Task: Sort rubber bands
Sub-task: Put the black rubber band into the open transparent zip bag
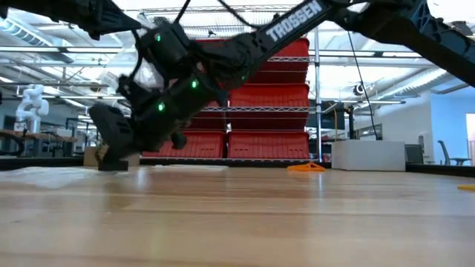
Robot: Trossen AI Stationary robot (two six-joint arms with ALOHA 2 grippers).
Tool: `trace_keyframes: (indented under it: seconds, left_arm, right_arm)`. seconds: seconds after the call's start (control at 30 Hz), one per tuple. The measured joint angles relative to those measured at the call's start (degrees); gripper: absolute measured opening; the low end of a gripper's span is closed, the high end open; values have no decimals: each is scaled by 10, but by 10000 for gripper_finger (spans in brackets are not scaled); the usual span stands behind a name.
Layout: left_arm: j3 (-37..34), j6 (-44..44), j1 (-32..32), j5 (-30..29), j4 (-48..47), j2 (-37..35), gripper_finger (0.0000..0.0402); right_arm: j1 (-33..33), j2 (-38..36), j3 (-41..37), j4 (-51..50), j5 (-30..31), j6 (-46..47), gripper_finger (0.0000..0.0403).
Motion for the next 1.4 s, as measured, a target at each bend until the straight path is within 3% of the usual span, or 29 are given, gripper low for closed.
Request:
trace_keyframes:
  seconds: [0.33, 0.53, 0.73, 0.83, 1.03, 1.4]
  left_arm:
    - [0, 0, 0, 21, -4, 0, 0]
    - [0, 0, 0, 78, -5, 10, 0]
    - [0, 0, 0, 88, -3, 27, 0]
    - [0, 0, -1, 91, 2, 32, 0]
    - [0, 0, -1, 91, 9, 36, 0]
    - [0, 0, -1, 91, 15, 36, 0]
  right_arm:
    - [31, -89, 0, -75, 15, -62, 4]
    - [56, -179, 1, -163, 162, -134, 3]
    - [66, -244, 1, -190, 343, -204, 1]
    - [66, -257, 1, -190, 394, -228, 1]
    - [53, -257, 1, -195, 424, -243, 1]
    - [49, -251, 0, -200, 404, -218, 0]
